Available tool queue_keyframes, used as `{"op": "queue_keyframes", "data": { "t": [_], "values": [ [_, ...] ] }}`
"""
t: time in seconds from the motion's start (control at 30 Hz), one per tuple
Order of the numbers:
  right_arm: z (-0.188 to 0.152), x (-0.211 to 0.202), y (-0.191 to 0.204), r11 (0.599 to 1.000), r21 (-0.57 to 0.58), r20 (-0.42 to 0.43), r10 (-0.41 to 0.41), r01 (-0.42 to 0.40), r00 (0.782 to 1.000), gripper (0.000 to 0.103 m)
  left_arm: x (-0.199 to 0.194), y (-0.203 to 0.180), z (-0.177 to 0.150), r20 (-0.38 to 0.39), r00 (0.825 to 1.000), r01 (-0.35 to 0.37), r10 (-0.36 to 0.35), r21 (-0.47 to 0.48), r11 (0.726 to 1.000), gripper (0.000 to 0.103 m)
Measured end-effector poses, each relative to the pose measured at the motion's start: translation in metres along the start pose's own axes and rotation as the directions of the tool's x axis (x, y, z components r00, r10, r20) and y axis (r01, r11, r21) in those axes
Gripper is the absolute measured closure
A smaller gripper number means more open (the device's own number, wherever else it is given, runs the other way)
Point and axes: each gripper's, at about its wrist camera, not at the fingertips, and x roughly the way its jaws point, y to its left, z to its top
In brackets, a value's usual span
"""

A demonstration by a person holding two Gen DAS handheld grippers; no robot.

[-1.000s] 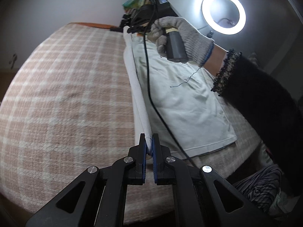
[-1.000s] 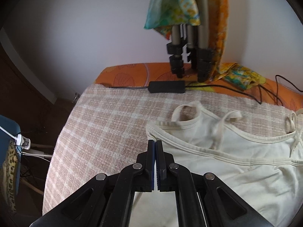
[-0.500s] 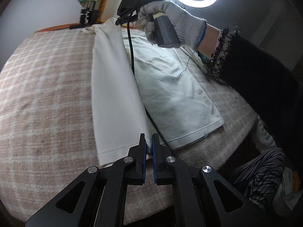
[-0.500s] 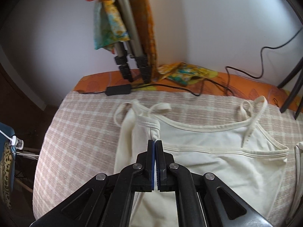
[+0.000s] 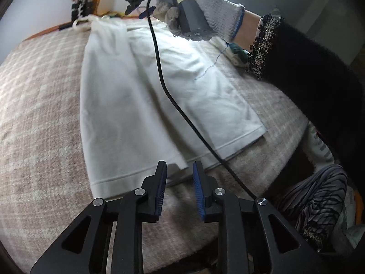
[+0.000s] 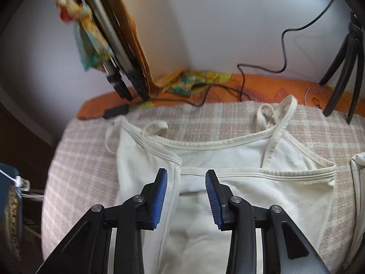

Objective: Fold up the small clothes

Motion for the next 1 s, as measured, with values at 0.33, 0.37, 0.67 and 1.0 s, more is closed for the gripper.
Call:
{"op": "queue_keyframes", "data": {
  "t": [0.33,0.37,0.67,1.0],
  "values": [
    [-0.034,-0.120,-0.054,0.990,-0.049,0.107,0.139,-0.134,0.984,0.062,-0.017,-0.038,-0.002,0.118,0.993,-0.039,0.029,0.085,0.996,0.081],
    [-0.036,-0.127,-0.061,0.991,-0.050,0.113,0.132,-0.127,0.985,0.062,-0.011,-0.044,-0.001,0.112,0.993,-0.035,0.025,0.092,0.995,0.081],
    [-0.067,-0.142,-0.139,0.987,0.014,0.134,0.159,-0.162,0.978,0.060,0.033,-0.103,0.009,0.074,0.997,-0.008,-0.010,0.231,0.973,0.079],
    [-0.079,-0.110,-0.181,0.977,0.047,0.073,0.204,-0.207,0.976,0.059,0.087,-0.149,0.014,0.015,1.000,-0.030,0.026,0.343,0.939,0.073]
  ]
}}
